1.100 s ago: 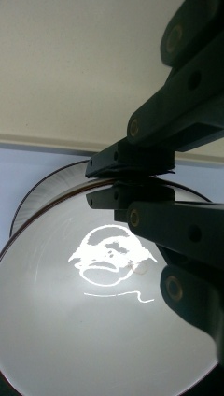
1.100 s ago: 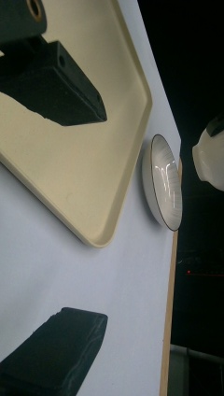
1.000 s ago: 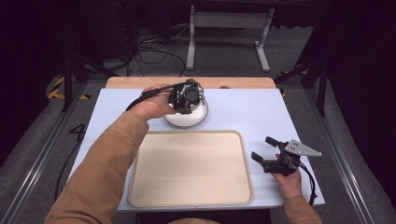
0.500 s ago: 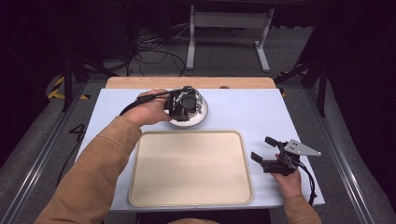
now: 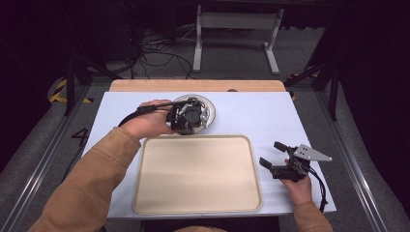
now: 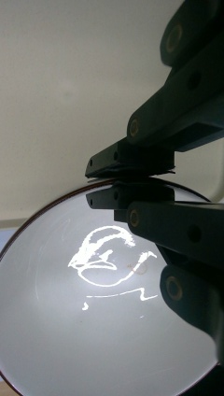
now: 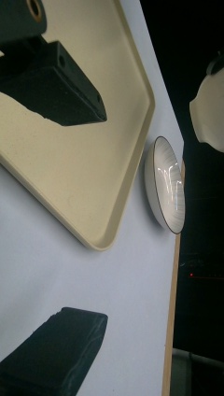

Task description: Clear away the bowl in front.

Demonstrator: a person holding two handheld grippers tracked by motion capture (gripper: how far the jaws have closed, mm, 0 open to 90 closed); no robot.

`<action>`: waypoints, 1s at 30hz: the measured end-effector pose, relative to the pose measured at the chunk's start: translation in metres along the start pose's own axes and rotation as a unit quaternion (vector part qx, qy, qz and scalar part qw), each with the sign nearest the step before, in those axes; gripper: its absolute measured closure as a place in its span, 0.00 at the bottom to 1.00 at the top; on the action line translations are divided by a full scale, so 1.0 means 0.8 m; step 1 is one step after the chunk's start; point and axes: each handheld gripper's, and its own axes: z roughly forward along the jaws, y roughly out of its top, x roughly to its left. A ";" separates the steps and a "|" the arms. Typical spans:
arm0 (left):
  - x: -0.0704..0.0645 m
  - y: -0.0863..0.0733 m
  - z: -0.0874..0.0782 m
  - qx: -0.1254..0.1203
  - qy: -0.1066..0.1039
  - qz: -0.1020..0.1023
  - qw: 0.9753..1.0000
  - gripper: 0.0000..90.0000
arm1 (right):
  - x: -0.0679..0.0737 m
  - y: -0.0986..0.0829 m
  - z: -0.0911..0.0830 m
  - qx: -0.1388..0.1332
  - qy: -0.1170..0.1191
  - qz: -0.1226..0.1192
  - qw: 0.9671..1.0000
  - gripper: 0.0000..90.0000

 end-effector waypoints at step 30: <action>-0.086 0.033 -0.021 0.013 -0.015 0.058 0.998 0.94 | 0.000 0.000 0.001 0.003 -0.001 -0.001 1.000 0.06</action>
